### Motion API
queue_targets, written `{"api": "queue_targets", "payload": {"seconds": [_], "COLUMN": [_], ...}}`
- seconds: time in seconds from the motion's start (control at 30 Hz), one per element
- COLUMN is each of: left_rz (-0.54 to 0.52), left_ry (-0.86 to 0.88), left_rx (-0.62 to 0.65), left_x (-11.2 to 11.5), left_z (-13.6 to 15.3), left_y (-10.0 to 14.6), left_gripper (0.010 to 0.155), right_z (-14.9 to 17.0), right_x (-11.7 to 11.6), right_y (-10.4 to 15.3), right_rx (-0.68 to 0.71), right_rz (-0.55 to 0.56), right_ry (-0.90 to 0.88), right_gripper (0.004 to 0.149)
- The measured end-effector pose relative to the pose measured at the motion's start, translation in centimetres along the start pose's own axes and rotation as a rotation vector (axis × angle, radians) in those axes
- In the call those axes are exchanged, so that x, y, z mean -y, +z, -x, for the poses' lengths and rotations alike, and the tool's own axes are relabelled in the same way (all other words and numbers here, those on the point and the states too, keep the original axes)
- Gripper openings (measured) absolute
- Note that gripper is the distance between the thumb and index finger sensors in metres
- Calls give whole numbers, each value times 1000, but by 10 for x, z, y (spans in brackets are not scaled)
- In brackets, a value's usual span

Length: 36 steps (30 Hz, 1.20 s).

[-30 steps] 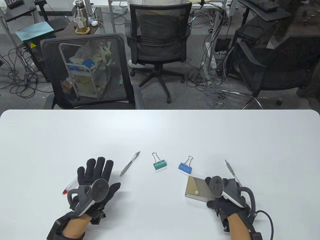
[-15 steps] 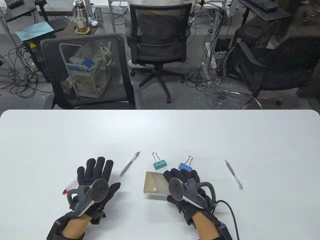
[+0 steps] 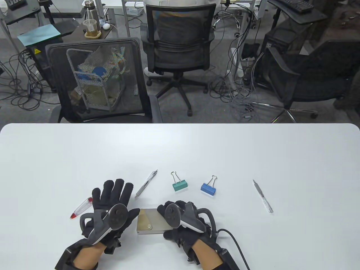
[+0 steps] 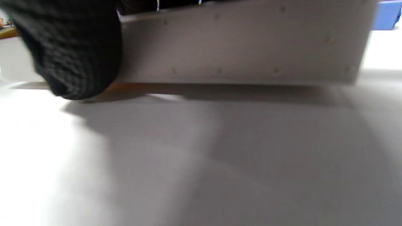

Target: Pack snap-button pull-out pencil case

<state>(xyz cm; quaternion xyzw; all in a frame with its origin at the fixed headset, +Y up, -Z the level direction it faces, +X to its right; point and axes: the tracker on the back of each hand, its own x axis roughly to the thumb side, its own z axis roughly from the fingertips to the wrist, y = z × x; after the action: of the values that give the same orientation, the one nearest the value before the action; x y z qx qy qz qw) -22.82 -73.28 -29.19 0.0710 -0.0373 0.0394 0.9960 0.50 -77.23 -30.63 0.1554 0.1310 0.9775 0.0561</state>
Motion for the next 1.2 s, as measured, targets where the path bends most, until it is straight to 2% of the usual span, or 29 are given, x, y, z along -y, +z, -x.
{"api": "queue_targets", "payload": {"seconds": [0.17, 0.37, 0.5, 0.63, 0.93, 1.2], "left_rz": [61, 267, 245, 211, 238, 213], "left_ry": [-42, -148, -183, -251, -151, -167], "left_rx": [56, 108, 134, 146, 172, 194], "left_x": [2, 18, 22, 27, 29, 31], "left_z": [-19, -41, -49, -57, -53, -55], "left_y": [5, 8, 12, 15, 12, 15], "left_gripper": [81, 82, 86, 84, 77, 73], "right_z": [0, 1, 2, 2, 2, 3], "right_x": [-1, -1, -2, -2, -1, -1], "right_y": [1, 1, 1, 1, 1, 0], "right_rx": [3, 10, 11, 10, 7, 1], "right_rz": [5, 6, 6, 3, 1, -2], "right_ry": [-4, -17, -22, -22, -23, -24], "right_gripper": [85, 85, 85, 85, 85, 84]}}
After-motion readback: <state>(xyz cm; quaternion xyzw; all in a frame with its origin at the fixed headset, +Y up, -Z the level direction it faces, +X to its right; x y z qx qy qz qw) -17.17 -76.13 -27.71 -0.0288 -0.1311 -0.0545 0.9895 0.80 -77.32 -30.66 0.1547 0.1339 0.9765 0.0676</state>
